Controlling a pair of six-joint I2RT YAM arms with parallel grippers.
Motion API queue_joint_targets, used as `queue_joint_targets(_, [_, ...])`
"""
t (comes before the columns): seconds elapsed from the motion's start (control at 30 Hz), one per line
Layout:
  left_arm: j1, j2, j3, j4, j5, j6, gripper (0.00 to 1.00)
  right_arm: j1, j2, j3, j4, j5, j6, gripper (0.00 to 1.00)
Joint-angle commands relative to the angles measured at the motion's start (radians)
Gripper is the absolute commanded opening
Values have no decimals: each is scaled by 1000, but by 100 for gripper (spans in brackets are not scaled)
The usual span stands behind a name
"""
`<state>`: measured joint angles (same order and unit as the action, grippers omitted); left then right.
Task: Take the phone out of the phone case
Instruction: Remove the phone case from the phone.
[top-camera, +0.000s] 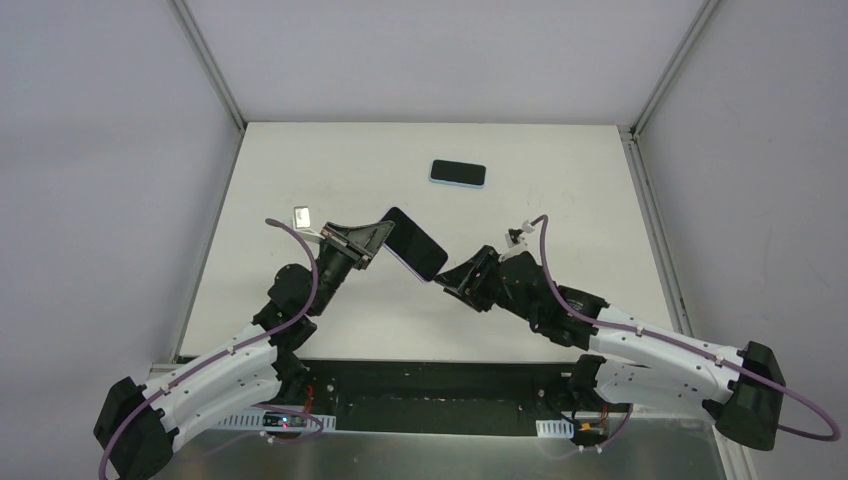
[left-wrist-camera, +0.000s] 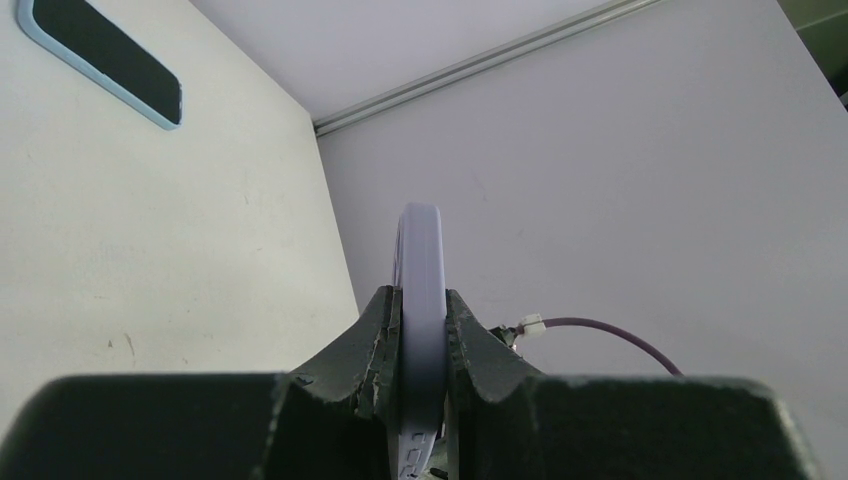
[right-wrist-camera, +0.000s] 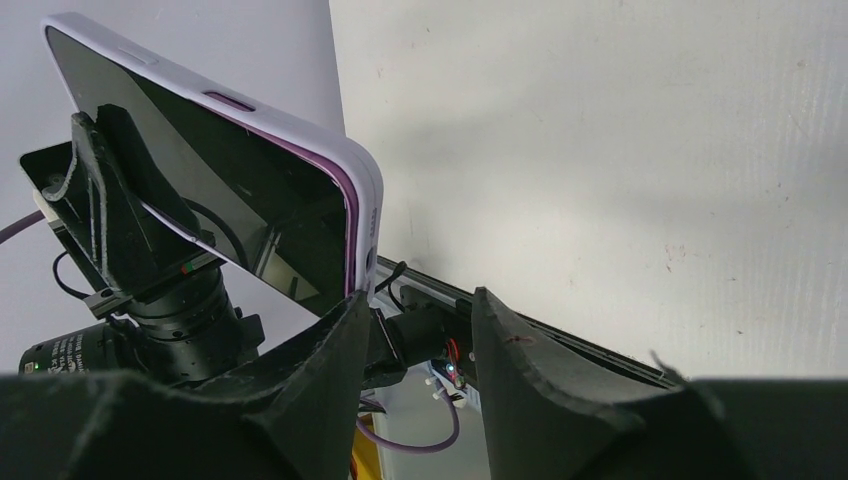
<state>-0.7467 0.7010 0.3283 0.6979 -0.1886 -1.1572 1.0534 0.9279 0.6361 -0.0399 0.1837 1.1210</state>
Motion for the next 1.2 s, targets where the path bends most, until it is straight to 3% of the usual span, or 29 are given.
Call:
queue_joint_targets(0.0, [-51,-29,42,169,116,-105,0,-3,12,56,48,25,11,46])
queue_joint_targets(0.43, [-51,-82,11,157,22,-21,0,-3,-138,49,-82,-36,-45,54])
queue_joint_targets(0.63, [-51,-81,28,151,10,1,0,7,-179,27,-65,-88,-52,56])
queue_joint_targets(0.93, [-51,-69,46,150,-10,22,0,31,-132,39,11,-145,-36,59])
queue_joint_targets(1.17, [-51,-77,48,149,-18,34,0,31,-120,39,9,-133,-21,55])
